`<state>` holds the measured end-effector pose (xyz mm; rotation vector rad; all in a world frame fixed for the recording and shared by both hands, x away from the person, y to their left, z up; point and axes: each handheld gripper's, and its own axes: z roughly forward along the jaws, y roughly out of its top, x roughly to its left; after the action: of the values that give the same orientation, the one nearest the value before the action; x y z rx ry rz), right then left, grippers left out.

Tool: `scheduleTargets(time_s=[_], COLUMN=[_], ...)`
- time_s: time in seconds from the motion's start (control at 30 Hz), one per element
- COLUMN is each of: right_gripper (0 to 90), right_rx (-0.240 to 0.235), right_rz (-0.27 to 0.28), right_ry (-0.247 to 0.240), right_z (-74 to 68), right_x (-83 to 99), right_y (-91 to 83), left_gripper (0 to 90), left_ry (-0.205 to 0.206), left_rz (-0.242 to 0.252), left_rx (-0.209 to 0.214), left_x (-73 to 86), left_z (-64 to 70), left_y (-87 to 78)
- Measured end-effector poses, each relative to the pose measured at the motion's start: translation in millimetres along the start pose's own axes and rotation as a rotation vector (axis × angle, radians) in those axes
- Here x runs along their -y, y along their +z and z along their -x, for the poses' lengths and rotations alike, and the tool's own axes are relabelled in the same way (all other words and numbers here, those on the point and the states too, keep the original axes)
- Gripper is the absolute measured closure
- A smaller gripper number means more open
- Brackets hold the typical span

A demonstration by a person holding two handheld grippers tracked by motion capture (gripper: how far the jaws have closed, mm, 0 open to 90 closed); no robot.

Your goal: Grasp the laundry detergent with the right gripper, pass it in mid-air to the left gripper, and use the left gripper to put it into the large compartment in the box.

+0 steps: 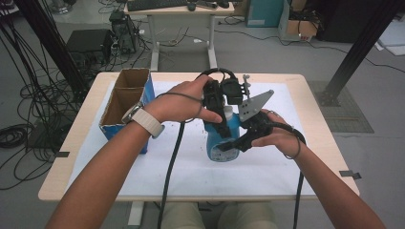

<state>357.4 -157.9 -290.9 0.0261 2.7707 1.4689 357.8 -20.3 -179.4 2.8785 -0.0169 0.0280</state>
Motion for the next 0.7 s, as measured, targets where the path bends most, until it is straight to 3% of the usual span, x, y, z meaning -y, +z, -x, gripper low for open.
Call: scheduleTargets(time_s=[0.7], right_gripper=[42.9], right_rx=[-0.004], right_rz=[-0.011], right_ry=[0.001], right_z=[0.4], right_x=[1.1], right_y=[-1.9], left_gripper=[37.4], left_ry=[0.0], left_rz=[-0.004], left_rx=[0.004], left_x=[-1.8], left_z=[-0.6], left_y=[1.0])
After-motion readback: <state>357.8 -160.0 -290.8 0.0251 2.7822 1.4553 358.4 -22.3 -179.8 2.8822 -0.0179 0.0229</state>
